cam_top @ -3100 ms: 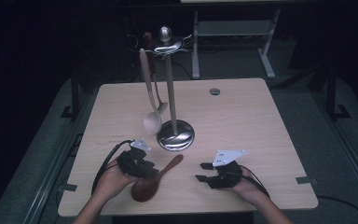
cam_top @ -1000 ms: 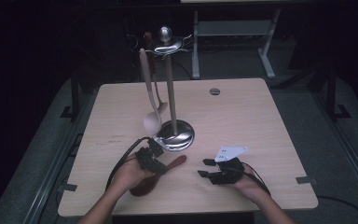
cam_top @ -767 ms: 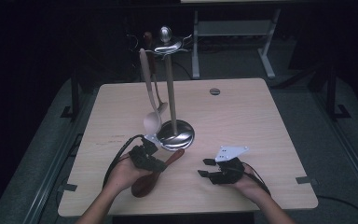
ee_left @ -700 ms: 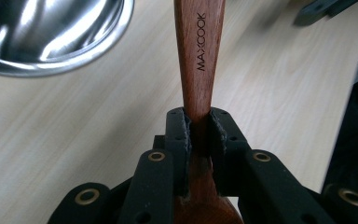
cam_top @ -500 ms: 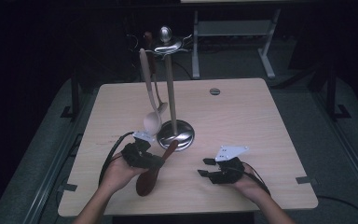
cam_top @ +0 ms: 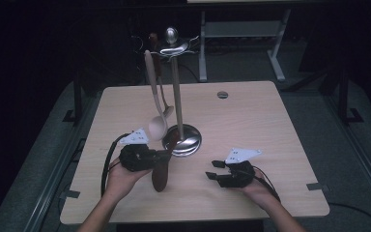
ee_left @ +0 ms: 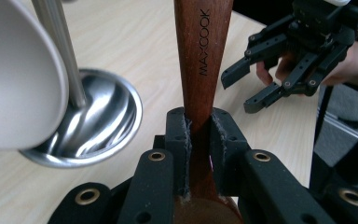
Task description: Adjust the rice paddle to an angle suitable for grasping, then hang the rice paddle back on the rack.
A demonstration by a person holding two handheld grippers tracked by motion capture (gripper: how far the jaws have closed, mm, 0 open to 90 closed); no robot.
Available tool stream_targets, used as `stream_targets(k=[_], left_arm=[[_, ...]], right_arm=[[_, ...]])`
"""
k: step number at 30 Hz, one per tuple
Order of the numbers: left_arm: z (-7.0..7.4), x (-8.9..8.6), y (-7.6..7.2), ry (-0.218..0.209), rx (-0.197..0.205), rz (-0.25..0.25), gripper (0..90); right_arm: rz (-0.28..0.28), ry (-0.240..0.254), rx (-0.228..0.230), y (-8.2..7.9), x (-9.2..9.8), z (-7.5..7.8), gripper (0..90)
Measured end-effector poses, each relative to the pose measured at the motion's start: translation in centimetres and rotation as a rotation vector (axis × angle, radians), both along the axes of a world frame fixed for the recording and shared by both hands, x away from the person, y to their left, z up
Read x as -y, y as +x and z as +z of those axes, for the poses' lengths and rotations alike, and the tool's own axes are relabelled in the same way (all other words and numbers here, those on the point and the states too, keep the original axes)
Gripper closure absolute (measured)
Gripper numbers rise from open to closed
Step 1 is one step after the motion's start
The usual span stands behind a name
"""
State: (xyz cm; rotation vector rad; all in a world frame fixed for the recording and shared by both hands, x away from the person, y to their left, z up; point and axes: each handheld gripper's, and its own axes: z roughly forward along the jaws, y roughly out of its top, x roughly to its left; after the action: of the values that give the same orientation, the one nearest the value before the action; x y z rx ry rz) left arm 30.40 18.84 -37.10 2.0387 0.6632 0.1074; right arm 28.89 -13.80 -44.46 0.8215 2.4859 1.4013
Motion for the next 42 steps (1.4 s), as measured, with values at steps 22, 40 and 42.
stream_targets(k=[22,40,42], left_arm=[[-0.6,2.5,-0.6,-0.028,0.068,0.028,78.6],[0.0,2.3,-1.2,-0.049,0.130,0.085,78.5],[0.1,2.1,-1.2,-0.052,0.138,0.093,78.5]], right_arm=[[-0.037,0.196,0.017,0.3,-2.6,5.5,52.7],[-0.016,0.315,0.020,1.8,-7.3,7.7,58.0],[-0.017,0.314,0.019,2.0,-7.7,7.7,58.7]])
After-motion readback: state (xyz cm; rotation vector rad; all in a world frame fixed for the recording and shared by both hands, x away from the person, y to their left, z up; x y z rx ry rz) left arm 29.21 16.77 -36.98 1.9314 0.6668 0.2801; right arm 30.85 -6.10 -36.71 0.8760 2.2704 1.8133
